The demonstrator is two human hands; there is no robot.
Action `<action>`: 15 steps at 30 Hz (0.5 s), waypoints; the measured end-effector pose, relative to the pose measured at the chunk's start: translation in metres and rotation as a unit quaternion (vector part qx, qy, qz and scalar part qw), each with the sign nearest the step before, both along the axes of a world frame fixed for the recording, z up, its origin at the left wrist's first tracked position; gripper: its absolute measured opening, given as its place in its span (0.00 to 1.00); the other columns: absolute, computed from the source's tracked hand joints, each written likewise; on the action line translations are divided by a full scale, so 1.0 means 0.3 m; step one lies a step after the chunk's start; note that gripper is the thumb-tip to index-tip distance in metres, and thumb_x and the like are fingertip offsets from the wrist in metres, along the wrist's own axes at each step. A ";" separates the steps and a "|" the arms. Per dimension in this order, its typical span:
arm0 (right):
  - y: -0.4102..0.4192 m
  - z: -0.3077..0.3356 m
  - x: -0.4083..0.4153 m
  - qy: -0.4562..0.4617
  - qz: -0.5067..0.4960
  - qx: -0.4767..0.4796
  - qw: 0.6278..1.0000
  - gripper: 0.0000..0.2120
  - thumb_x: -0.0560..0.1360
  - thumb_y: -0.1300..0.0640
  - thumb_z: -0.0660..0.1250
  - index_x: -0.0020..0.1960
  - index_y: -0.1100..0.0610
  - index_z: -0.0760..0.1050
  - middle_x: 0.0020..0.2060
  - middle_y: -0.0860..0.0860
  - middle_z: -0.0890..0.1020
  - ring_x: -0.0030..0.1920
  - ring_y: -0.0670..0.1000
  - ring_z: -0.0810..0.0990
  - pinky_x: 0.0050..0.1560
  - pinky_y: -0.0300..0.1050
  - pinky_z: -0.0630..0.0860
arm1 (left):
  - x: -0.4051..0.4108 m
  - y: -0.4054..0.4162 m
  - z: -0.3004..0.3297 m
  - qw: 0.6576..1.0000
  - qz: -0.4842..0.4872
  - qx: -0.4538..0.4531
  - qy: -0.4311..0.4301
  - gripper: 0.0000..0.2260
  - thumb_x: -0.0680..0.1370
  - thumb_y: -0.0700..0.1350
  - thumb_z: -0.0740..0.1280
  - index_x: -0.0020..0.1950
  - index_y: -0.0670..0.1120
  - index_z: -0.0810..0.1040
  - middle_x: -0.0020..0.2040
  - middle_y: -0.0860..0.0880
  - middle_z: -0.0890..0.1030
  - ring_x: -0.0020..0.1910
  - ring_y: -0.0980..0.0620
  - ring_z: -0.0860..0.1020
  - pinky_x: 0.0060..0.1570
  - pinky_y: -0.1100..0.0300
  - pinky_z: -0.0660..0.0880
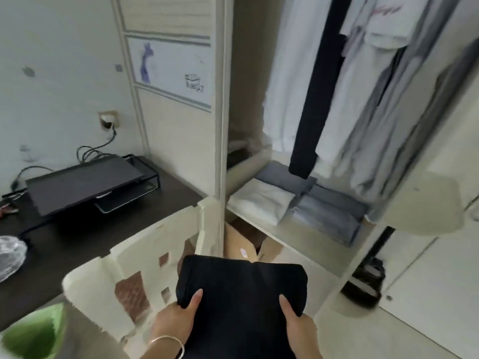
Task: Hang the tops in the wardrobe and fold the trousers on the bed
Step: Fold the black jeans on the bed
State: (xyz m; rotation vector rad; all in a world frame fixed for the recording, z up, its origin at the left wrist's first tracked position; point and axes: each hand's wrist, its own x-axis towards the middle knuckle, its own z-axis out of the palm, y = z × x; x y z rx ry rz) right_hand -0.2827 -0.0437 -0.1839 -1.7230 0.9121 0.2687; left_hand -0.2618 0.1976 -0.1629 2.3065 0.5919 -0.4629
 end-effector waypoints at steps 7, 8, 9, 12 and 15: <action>-0.316 -0.046 0.287 0.049 -0.115 0.041 0.991 0.29 0.71 0.37 0.65 0.49 0.65 0.78 0.47 0.59 0.81 0.49 0.59 0.77 0.53 0.47 0.71 | 0.454 -0.342 -0.017 0.992 -0.120 0.034 0.008 0.31 0.73 0.71 0.51 0.50 0.47 0.78 0.46 0.48 0.80 0.48 0.48 0.78 0.52 0.56 0.74; -0.346 -0.056 0.319 0.053 -0.119 0.039 0.991 0.29 0.71 0.36 0.65 0.46 0.65 0.78 0.45 0.58 0.81 0.48 0.58 0.77 0.52 0.47 0.71 | 0.511 -0.378 -0.030 0.990 -0.136 0.043 0.014 0.31 0.74 0.71 0.50 0.53 0.47 0.78 0.49 0.48 0.81 0.50 0.48 0.78 0.54 0.56 0.73; -0.368 -0.065 0.351 0.059 -0.124 0.040 0.990 0.29 0.70 0.35 0.65 0.45 0.64 0.78 0.43 0.58 0.81 0.46 0.58 0.78 0.53 0.48 0.72 | 0.568 -0.409 -0.045 0.988 -0.145 0.046 0.019 0.31 0.74 0.71 0.51 0.54 0.47 0.78 0.51 0.47 0.81 0.52 0.47 0.77 0.55 0.55 0.72; -0.418 -0.109 0.462 0.073 -0.157 0.048 0.984 0.30 0.70 0.34 0.65 0.43 0.64 0.78 0.42 0.58 0.82 0.45 0.58 0.79 0.55 0.51 0.74 | 0.744 -0.490 -0.093 0.985 -0.167 0.026 0.031 0.29 0.75 0.68 0.54 0.54 0.45 0.78 0.48 0.47 0.80 0.51 0.46 0.77 0.50 0.57 0.70; -0.442 -0.154 0.606 0.088 -0.185 0.062 0.977 0.32 0.69 0.33 0.64 0.46 0.65 0.77 0.43 0.58 0.81 0.46 0.58 0.79 0.57 0.52 0.75 | 0.951 -0.546 -0.128 0.981 -0.182 -0.021 0.058 0.25 0.76 0.64 0.59 0.55 0.44 0.77 0.45 0.48 0.78 0.46 0.47 0.76 0.49 0.57 0.72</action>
